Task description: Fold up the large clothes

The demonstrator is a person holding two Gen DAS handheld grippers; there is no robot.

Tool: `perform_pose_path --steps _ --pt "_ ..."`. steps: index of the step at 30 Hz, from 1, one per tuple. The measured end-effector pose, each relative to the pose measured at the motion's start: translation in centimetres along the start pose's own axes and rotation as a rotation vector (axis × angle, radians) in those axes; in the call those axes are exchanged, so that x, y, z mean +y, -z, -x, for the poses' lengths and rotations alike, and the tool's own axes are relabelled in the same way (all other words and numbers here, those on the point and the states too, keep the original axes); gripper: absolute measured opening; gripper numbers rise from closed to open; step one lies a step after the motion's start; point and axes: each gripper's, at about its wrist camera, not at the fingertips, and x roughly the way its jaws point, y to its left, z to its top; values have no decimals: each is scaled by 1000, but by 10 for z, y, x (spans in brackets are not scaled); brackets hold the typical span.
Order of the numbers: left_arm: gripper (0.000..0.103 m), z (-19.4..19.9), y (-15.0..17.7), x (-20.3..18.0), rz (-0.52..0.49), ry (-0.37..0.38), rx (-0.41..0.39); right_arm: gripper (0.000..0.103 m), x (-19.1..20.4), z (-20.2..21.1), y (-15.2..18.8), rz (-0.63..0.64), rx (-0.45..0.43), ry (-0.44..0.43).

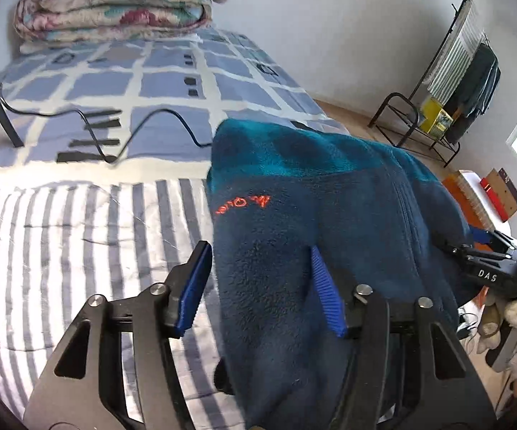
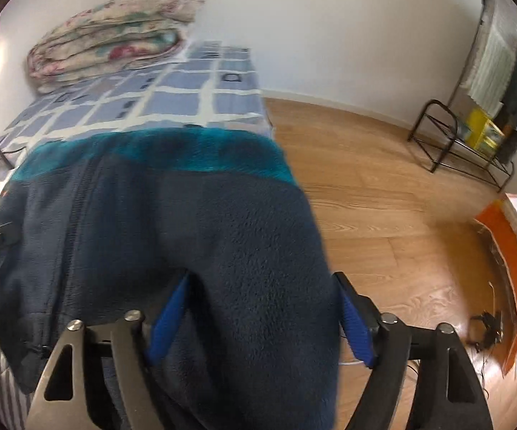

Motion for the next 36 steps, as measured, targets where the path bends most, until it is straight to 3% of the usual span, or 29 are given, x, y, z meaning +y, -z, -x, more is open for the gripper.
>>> perform_pose_path --steps 9,18,25,36 --pt "58 43 5 -14 -54 6 -51 80 14 32 0 15 -52 61" --pt "58 137 20 -44 -153 24 -160 80 31 102 9 -31 -153 52" --pt "58 227 47 -61 -224 29 -230 80 53 183 32 -41 -246 15" --pt "58 395 117 -77 -281 12 -303 80 97 340 104 -2 -325 2"
